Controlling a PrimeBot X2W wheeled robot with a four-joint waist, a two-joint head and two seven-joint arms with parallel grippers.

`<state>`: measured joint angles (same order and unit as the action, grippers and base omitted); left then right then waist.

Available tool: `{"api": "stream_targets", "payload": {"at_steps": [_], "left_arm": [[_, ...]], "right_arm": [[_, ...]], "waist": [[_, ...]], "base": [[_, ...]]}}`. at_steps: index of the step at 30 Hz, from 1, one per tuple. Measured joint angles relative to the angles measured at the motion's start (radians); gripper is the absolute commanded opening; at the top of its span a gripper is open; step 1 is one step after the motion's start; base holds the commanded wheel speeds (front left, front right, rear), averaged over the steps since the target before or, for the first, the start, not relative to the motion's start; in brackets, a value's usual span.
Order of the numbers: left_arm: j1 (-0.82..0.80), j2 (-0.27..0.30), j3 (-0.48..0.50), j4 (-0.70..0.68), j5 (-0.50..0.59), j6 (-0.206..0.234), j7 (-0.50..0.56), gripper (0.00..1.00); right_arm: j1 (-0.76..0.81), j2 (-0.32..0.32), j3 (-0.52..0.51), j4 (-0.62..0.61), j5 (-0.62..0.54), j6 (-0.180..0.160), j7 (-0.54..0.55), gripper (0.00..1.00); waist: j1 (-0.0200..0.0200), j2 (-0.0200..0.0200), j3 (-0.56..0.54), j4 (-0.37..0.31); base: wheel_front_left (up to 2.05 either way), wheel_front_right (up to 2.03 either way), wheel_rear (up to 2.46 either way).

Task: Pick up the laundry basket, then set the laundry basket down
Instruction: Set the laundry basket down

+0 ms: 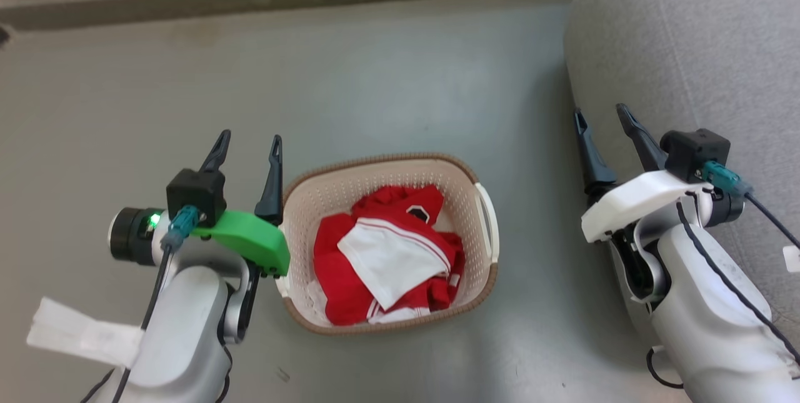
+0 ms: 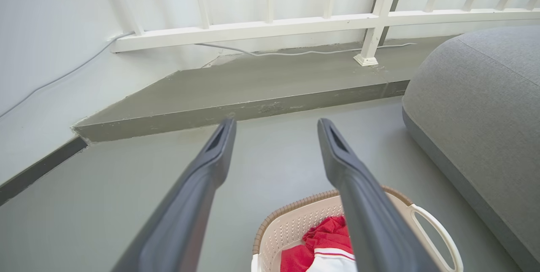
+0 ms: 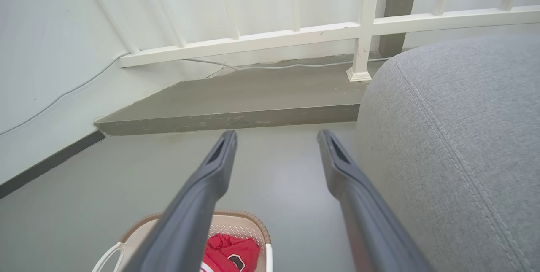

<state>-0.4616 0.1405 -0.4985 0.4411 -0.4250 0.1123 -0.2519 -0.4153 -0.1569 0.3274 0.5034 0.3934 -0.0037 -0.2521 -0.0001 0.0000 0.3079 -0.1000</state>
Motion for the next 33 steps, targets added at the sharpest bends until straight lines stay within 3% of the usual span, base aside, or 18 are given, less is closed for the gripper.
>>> {"api": "stream_targets", "payload": {"at_steps": [18,33], "left_arm": [[0.248,0.008,0.068,-0.188,0.081,0.011,0.000,1.00],[0.392,-0.007,0.151,-0.261,0.141,0.011,0.000,1.00]], "right_arm": [[0.180,0.000,-0.035,-0.133,-0.060,-0.042,-0.002,1.00],[0.272,-0.001,-0.050,-0.194,-0.088,-0.059,-0.002,1.00]], "waist": [[0.0000,0.0000,-0.174,-0.006],[0.0000,0.0000,-0.200,-0.008]], "base": [[0.00,0.00,0.00],[0.00,0.00,0.00]]}}
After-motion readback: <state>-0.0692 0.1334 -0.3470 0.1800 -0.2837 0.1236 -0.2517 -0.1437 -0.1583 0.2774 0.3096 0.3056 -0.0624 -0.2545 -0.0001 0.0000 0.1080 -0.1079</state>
